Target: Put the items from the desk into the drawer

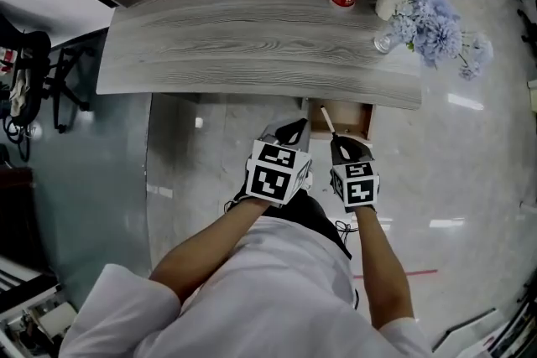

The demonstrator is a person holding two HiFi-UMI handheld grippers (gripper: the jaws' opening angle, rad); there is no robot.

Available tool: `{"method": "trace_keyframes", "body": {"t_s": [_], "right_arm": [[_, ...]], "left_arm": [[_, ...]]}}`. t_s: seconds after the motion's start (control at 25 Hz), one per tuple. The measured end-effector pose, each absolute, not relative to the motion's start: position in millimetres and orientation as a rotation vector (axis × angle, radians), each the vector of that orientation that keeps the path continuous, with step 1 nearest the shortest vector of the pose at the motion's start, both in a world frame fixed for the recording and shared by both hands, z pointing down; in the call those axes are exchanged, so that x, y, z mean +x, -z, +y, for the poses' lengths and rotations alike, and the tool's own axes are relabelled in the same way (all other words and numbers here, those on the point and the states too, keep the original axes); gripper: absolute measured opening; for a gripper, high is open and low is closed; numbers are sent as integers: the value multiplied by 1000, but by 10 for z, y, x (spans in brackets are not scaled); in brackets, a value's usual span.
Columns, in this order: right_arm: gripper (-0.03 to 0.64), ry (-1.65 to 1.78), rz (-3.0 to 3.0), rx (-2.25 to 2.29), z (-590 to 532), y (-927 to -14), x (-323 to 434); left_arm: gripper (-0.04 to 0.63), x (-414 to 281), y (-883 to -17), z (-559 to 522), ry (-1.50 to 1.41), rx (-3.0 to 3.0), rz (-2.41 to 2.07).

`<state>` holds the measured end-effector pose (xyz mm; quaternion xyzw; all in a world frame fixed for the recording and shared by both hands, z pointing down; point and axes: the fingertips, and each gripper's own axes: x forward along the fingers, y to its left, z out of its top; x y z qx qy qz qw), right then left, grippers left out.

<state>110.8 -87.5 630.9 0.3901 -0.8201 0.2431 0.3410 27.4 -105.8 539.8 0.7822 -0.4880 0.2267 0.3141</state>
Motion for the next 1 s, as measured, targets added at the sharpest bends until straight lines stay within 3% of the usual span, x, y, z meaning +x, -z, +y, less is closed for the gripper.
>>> {"method": "trace_keyframes", "body": {"t_s": [1.0], "right_arm": [[48,-634,-1960,1033,-1276,-6883,821]], "left_arm": [[3,-272,-5470,-844,-554,1962,-1417]]}}
